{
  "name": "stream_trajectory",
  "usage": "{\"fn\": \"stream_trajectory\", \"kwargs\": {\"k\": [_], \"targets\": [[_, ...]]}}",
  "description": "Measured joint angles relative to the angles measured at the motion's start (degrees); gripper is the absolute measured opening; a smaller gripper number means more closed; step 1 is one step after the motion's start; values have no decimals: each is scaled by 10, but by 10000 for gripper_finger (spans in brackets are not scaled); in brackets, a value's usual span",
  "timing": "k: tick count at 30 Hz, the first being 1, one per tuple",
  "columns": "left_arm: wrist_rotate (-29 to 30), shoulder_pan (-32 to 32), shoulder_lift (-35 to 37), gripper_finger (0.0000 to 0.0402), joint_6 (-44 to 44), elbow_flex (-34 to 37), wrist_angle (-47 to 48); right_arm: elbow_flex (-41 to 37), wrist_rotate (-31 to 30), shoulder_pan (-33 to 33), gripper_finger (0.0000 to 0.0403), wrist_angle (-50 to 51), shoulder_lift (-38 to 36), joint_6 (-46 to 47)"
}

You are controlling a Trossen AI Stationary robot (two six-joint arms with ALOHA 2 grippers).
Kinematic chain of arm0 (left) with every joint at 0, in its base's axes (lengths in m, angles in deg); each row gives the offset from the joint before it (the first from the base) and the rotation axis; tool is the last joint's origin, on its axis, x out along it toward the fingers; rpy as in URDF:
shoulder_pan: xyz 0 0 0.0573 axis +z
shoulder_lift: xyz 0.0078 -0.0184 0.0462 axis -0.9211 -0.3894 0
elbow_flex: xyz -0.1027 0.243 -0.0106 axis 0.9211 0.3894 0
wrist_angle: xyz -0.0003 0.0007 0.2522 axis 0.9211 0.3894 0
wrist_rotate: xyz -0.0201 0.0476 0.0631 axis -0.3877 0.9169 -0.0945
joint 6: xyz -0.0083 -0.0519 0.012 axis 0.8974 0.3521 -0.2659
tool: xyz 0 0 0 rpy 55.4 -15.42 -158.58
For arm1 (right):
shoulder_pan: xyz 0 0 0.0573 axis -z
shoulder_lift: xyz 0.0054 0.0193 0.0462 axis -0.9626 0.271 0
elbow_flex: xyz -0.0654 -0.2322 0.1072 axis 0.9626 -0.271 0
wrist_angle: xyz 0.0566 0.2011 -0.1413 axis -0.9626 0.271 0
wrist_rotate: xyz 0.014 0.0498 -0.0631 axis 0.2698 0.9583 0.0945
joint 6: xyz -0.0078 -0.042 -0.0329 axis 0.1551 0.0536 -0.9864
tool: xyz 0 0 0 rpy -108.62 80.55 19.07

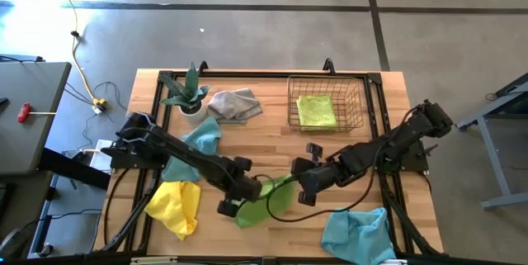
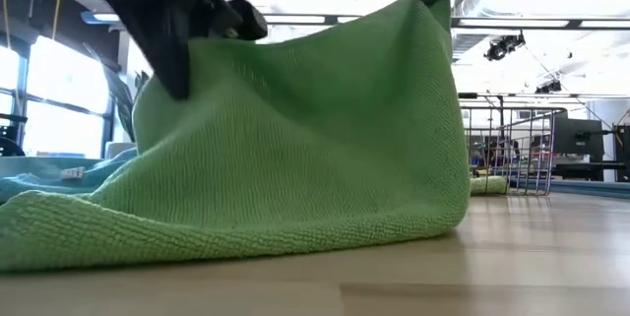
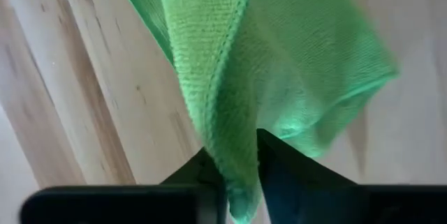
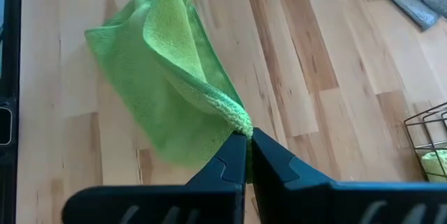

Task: Fold microfiber towels
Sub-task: Fold the green microfiber towel

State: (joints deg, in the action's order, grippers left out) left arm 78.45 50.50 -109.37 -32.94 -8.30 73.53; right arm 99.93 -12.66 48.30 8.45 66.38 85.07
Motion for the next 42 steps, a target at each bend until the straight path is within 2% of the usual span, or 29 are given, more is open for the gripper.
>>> {"fn": "stream_trajectory", "kwargs": {"k": [4, 9, 16, 20, 24, 27, 30, 36, 40, 42], "targets": [[7, 1, -24, 106, 0, 1, 5, 0, 10, 7, 0, 1, 0, 0], [9, 21, -7, 151, 10, 1, 54, 0, 16, 6, 0, 10, 0, 13], [64, 22, 34, 181, 0, 20, 62, 0, 12, 14, 0, 22, 0, 60], [67, 23, 99, 186, -11, 116, -73, 0, -5, 12, 0, 17, 0, 62], [92, 22, 158, 183, -53, 210, -291, 0, -5, 16, 0, 0, 0, 26], [121, 24, 172, 179, -73, 248, -448, 0, -3, 17, 0, -15, 0, -25], [119, 32, 171, 177, -108, 264, -539, 0, -7, 16, 0, -38, 0, -95], [107, 54, 136, 179, -135, 265, -617, 0, -8, 16, 0, -84, 0, -224], [34, 73, 111, 176, -108, 264, -614, 0, -17, 16, 0, -93, 0, -293], [-7, 78, 109, 174, -88, 265, -572, 0, -24, 16, 0, -84, 0, -301]]}}
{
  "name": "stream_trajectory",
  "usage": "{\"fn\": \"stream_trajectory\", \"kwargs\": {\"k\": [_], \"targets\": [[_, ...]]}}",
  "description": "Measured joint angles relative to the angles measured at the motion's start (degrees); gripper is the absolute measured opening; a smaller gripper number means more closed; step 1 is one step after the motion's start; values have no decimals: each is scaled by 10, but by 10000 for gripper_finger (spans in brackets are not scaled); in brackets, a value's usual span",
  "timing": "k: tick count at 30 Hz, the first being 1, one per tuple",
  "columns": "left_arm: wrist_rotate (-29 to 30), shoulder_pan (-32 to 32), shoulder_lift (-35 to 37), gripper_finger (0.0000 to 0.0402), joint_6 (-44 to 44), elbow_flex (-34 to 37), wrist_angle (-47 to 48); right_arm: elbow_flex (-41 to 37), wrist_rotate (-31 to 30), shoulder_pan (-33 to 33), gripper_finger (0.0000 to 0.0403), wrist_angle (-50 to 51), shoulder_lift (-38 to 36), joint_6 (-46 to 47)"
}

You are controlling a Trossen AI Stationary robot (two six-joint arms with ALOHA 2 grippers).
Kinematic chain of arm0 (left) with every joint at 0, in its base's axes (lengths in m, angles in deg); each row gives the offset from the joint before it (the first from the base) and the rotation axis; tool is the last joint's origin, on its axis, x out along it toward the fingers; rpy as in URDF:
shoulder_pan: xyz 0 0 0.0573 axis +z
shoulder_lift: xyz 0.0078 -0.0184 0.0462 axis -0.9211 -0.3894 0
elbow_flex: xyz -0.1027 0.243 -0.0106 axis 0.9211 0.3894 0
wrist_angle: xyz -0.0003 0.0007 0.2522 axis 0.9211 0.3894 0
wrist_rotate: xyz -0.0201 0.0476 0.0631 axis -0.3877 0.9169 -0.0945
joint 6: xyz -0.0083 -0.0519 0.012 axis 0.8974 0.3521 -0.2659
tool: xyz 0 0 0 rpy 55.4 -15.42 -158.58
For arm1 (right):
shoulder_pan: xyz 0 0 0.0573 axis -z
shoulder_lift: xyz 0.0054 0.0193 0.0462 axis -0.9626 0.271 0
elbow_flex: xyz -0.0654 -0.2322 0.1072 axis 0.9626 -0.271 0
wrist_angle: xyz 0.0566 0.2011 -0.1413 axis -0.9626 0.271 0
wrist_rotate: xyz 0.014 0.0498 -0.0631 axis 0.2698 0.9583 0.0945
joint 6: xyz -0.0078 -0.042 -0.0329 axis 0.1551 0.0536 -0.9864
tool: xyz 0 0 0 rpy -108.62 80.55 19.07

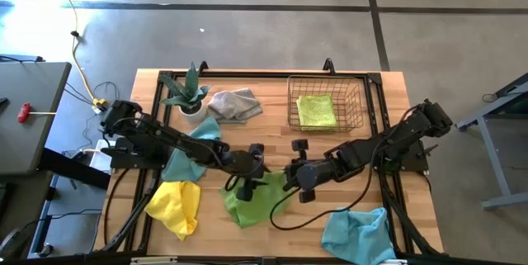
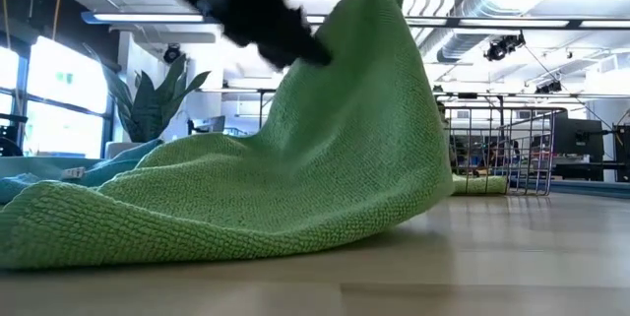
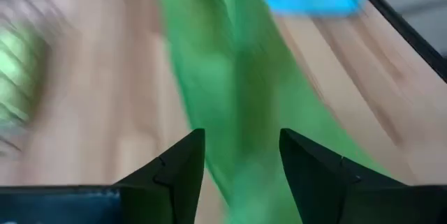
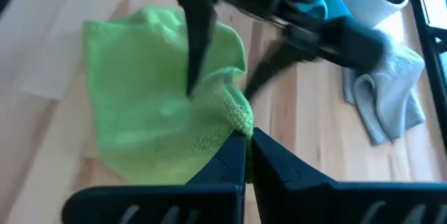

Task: Fold microfiber towels
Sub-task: Fold the green microfiber towel

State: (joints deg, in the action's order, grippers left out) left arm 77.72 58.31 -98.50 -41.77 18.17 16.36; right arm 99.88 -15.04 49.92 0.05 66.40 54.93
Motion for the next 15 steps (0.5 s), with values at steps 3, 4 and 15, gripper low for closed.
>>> {"fn": "stream_trajectory", "kwargs": {"k": [3, 4, 15], "targets": [[-29, 2, 1, 172, 20, 0, 62, 0, -13, 0, 0, 25, 0, -1], [-32, 2, 1, 172, 25, 0, 84, 0, -13, 0, 0, 34, 0, -1], [-118, -8, 5, 172, 85, 0, 208, 0, -22, 12, 0, 108, 0, 34]]}}
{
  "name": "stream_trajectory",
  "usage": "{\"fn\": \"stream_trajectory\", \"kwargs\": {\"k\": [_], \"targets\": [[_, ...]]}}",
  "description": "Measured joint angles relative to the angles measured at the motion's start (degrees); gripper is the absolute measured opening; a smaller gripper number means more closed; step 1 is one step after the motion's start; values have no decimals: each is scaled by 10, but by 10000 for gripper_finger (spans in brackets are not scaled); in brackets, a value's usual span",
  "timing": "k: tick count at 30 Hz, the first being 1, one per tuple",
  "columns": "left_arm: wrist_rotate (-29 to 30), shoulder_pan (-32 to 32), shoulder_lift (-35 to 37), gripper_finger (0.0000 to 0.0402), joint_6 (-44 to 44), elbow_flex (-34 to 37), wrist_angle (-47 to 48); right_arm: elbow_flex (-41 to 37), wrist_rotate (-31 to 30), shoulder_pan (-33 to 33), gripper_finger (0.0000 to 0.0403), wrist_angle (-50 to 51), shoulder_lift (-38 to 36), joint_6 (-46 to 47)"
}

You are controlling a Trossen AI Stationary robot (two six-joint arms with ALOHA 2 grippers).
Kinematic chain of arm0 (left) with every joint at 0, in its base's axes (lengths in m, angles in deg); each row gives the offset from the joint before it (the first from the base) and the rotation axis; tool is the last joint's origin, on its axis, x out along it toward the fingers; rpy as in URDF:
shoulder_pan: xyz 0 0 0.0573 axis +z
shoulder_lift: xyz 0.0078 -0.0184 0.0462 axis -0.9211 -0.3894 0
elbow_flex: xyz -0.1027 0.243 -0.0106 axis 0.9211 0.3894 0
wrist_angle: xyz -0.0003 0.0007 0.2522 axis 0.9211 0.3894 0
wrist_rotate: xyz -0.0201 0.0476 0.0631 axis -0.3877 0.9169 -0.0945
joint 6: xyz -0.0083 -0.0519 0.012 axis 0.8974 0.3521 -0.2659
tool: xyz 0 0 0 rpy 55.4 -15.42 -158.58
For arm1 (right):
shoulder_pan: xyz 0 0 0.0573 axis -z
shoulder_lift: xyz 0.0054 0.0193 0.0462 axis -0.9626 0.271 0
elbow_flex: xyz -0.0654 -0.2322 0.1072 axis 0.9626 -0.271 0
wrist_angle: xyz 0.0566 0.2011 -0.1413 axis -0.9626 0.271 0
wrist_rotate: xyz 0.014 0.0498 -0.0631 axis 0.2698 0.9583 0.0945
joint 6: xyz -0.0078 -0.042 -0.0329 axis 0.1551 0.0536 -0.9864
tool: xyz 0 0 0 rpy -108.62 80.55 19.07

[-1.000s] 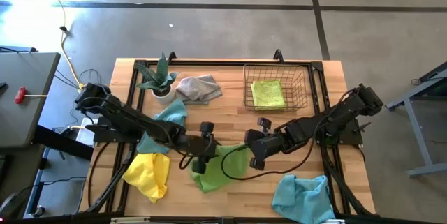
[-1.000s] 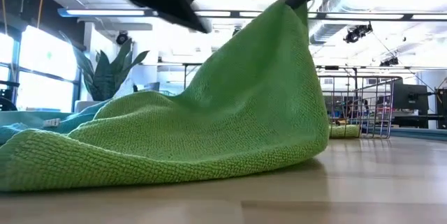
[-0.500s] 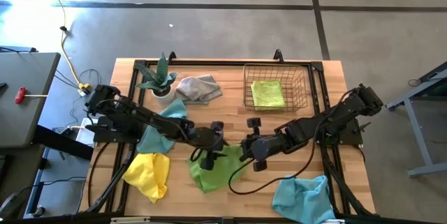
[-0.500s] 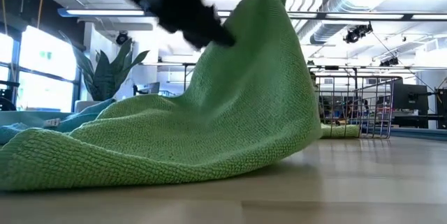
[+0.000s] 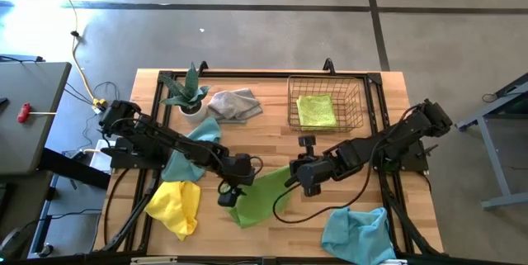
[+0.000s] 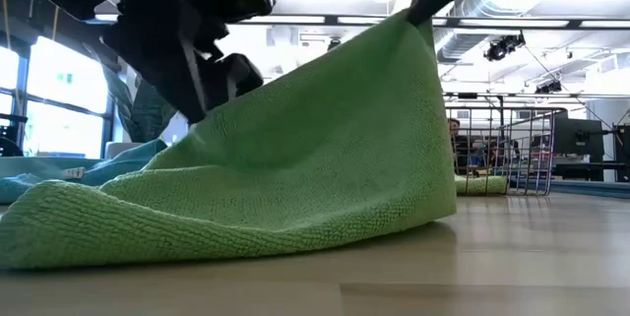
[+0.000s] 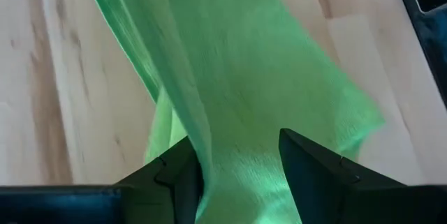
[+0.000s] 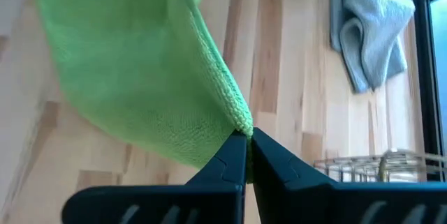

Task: Fold microfiber towels
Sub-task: Fold the green microfiber towel

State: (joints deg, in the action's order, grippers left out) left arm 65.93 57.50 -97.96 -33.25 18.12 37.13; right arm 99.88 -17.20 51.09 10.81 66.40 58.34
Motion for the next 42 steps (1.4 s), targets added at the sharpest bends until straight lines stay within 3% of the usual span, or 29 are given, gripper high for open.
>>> {"fn": "stream_trajectory", "kwargs": {"k": [5, 16, 19, 25, 31, 38, 42], "targets": [[-30, -4, 3, 172, 21, 0, 36, 0, 0, 18, 0, 20, 0, 18], [-29, -7, 3, 163, 38, 0, 75, 0, 0, 33, 0, 26, 0, 17], [-27, -6, 3, 132, 48, 0, 74, 0, 2, 33, 0, 26, 0, 20], [-27, -6, 3, 18, 50, 0, 75, 0, 9, 33, 0, 26, 0, 28], [-24, -6, 23, 7, 89, -7, 91, 0, 9, 33, 0, 26, 0, 59], [109, -23, 77, 1, 108, -83, 268, 2, -28, 24, 0, 20, 0, 143], [163, -47, 99, 1, 110, -144, 324, 48, -71, -2, 0, 30, 1, 145]]}}
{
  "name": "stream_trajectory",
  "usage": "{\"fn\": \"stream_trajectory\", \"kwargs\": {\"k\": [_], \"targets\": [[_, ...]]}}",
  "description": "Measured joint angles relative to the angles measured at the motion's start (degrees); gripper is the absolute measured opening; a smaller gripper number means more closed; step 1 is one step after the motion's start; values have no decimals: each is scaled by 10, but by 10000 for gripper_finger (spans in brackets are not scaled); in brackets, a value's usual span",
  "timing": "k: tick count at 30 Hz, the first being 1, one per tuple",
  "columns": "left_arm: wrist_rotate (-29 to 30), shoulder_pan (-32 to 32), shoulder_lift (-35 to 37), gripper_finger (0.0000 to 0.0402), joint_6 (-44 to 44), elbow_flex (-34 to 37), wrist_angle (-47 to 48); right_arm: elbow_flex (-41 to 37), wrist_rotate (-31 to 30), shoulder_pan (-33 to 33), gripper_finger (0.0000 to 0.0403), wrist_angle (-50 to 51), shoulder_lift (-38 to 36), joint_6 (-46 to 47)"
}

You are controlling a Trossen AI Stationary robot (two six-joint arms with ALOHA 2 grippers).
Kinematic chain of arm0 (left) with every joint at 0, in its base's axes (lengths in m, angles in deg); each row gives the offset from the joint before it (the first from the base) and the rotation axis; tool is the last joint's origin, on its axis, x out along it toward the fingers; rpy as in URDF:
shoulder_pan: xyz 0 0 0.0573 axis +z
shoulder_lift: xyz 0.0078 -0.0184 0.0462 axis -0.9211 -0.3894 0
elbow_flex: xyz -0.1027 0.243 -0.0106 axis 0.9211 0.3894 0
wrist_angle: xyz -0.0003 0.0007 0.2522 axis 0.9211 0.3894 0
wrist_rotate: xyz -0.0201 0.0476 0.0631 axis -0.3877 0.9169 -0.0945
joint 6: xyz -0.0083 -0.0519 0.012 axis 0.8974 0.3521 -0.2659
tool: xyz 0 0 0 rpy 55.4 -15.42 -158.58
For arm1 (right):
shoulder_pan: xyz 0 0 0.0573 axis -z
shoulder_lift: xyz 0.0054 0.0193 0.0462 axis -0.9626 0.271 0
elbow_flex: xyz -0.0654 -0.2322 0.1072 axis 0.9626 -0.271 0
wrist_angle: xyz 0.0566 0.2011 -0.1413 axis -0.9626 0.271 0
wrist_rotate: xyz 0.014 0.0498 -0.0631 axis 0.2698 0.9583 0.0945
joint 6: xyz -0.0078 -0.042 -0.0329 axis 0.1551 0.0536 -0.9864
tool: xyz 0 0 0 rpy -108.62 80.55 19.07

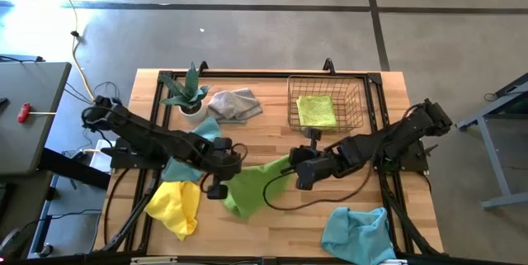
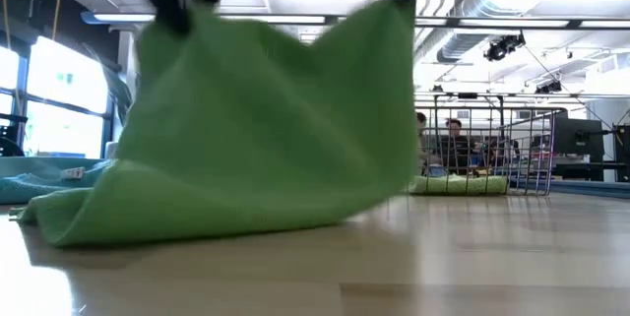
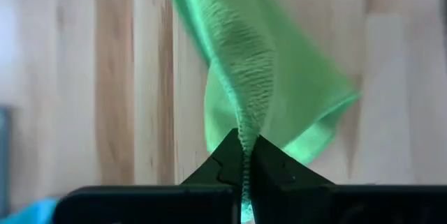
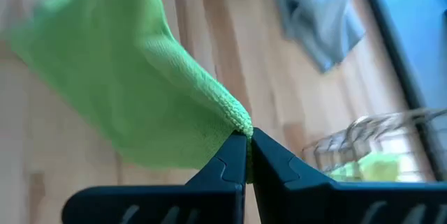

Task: Fold microfiber towels
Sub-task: Fold the green microfiber towel

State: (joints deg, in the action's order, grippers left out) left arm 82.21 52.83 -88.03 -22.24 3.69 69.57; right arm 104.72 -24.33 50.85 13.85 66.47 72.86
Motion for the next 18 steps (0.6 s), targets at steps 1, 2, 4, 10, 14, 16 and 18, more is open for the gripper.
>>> {"fn": "stream_trajectory", "kwargs": {"k": [1, 2, 4, 10, 14, 16, 18], "targets": [[14, -7, 4, 1, -2, -18, 10, 19, -18, -10, 0, 13, 0, 0], [29, -13, 7, 0, -7, -38, 23, 40, -39, -20, 0, 29, 0, 0], [58, -25, 8, 0, -26, -82, 50, 78, -87, -40, 0, 48, 0, 0], [161, -44, 8, 0, -76, -195, 136, 136, -172, -66, 0, 102, -1, 76], [189, -37, 8, 0, -82, -237, 166, 136, -160, -62, 0, 153, -1, 193], [185, -33, 8, 0, -79, -247, 176, 136, -139, -62, 0, 171, -1, 238], [179, -33, 7, 0, -77, -253, 180, 136, -124, -65, 0, 172, -1, 257]]}}
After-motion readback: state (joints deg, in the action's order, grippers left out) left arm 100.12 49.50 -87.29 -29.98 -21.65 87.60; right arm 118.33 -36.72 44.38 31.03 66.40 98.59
